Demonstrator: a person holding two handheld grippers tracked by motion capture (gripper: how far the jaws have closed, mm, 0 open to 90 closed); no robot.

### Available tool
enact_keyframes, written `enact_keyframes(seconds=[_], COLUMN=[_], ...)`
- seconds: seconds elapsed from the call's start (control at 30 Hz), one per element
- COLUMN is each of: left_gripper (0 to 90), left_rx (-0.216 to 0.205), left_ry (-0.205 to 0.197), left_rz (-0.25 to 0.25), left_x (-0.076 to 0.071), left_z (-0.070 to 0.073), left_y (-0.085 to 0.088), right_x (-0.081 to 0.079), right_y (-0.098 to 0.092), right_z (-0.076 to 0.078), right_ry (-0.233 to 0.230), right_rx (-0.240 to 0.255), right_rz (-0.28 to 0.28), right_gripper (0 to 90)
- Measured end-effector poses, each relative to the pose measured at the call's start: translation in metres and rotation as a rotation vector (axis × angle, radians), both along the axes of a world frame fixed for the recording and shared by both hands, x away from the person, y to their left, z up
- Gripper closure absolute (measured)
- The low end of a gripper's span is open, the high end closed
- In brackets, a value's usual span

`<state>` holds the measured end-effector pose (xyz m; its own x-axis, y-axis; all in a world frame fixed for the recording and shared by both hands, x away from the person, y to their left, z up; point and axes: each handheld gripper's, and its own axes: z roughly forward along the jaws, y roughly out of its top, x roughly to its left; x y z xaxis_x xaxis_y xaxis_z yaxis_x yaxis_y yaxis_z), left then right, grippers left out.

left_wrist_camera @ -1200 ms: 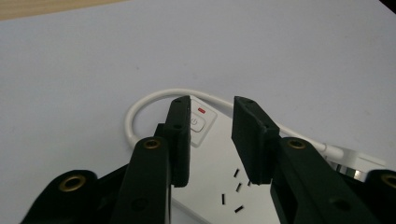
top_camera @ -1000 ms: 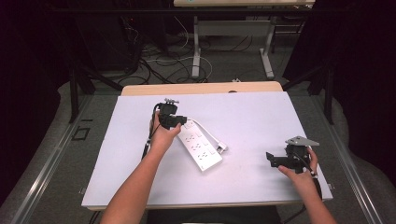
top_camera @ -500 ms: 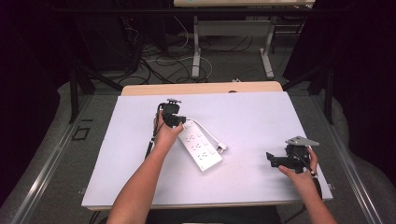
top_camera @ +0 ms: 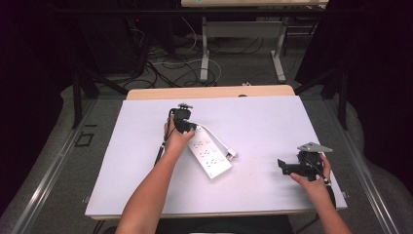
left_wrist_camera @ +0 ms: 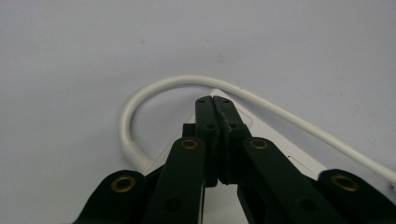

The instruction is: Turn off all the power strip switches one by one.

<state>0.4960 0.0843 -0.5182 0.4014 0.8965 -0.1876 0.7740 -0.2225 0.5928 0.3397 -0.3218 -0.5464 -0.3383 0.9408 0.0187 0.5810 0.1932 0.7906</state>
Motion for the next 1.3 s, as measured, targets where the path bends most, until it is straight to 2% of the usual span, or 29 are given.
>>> enact_keyframes(seconds=[0.43,0.63,0.83,0.97,1.03,1.1,1.17,1.3], left_gripper=[90.0,90.0,90.0,90.0,90.0,90.0,90.0,90.0], left_rx=[0.003,0.039,0.046,0.087,0.09,0.099,0.08,0.067], left_ry=[0.009,0.003,0.006,-0.009,-0.011,-0.014,-0.005,0.005], left_rz=[-0.001,-0.009,-0.017,-0.02,-0.008,-0.018,0.005,0.005], left_x=[0.003,0.003,0.003,0.002,0.0,0.001,0.0,0.0], left_z=[-0.004,-0.004,-0.005,-0.004,-0.004,-0.004,-0.002,-0.001], left_y=[-0.005,-0.008,-0.007,-0.012,-0.013,-0.013,-0.013,-0.011], right_x=[0.0,0.0,-0.001,-0.001,-0.002,-0.002,-0.001,-0.001], right_y=[0.0,-0.001,-0.001,-0.001,0.0,-0.001,-0.002,-0.002], right_z=[0.001,0.001,0.001,0.001,0.001,0.001,0.001,0.001], right_ry=[-0.003,-0.008,-0.005,0.002,0.002,-0.003,-0.006,-0.001], right_rx=[-0.011,-0.016,-0.02,-0.013,-0.008,-0.011,-0.014,-0.01], right_rz=[-0.002,-0.003,-0.006,-0.013,-0.015,-0.011,-0.009,-0.01], right_gripper=[0.1,0.1,0.1,0.1,0.1,0.1,0.1,0.1])
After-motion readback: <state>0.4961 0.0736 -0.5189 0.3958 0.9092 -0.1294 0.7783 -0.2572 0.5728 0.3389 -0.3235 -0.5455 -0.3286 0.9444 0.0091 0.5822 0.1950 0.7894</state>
